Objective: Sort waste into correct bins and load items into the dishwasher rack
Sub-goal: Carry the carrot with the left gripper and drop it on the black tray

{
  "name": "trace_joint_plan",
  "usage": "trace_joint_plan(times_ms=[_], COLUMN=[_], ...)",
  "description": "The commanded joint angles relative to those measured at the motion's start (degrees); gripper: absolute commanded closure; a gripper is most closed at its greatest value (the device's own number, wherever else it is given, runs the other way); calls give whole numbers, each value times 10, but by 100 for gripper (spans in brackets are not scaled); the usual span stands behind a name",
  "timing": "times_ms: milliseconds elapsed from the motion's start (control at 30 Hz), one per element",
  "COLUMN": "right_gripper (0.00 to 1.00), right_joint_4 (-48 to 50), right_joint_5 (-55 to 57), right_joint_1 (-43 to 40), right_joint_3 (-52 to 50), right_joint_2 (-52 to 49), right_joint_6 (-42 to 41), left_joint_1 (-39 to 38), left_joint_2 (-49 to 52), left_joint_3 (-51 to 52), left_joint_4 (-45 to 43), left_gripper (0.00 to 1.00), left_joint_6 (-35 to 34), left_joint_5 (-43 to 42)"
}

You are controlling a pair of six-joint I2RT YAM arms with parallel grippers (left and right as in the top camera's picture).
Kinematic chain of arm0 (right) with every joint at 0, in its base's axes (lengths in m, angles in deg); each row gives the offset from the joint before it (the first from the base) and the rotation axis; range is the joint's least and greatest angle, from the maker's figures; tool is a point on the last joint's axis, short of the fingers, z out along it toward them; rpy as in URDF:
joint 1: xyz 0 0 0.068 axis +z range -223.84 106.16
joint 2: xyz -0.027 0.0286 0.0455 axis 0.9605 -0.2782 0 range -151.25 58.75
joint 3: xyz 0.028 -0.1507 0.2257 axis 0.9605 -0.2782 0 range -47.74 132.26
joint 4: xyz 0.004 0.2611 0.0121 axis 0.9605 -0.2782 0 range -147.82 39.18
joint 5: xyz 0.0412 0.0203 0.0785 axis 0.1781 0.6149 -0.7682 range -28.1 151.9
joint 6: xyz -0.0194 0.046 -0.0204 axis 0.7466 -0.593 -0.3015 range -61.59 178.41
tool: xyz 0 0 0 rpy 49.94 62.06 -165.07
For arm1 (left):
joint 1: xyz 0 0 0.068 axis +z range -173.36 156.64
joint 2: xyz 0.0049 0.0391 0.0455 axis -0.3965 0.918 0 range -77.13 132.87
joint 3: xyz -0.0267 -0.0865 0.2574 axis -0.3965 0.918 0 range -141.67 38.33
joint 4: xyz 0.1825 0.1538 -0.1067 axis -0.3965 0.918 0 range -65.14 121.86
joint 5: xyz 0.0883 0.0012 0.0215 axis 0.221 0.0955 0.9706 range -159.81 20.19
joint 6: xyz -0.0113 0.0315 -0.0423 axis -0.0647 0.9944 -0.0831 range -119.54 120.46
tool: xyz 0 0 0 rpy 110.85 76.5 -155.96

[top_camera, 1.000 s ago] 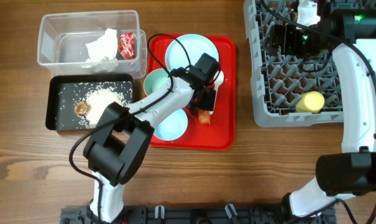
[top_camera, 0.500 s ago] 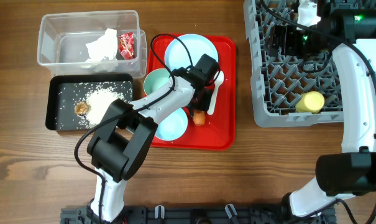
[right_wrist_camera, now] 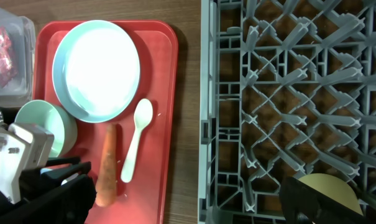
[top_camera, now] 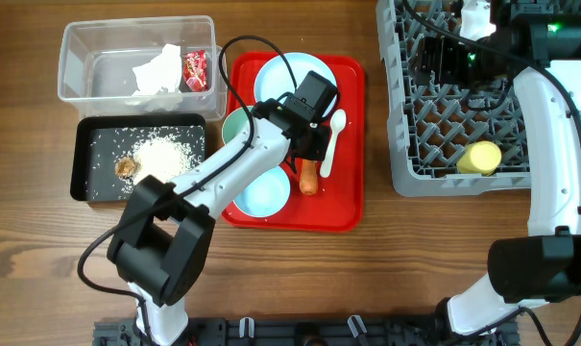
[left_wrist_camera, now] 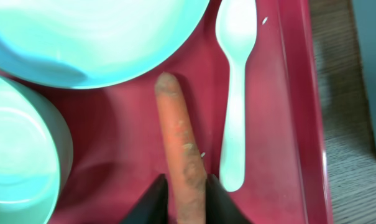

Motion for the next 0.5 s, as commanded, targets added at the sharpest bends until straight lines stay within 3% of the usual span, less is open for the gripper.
trace_joint_plan(times_ms=[0, 467], right_gripper=[2, 2], right_joint_4=[-2, -5], right_joint_5=[8, 7], right_joint_1=[-1, -1], right_joint_3=[1, 1], right_joint_2=[-11, -11], right_joint_6=[-2, -2], left_joint_1=[3, -23], left_joint_2=[-10, 72], left_joint_3=[-3, -1], left_joint_4=[4, 14], left_gripper=[68, 54], left_joint_6=[-1, 19], left_joint_5=[2, -28])
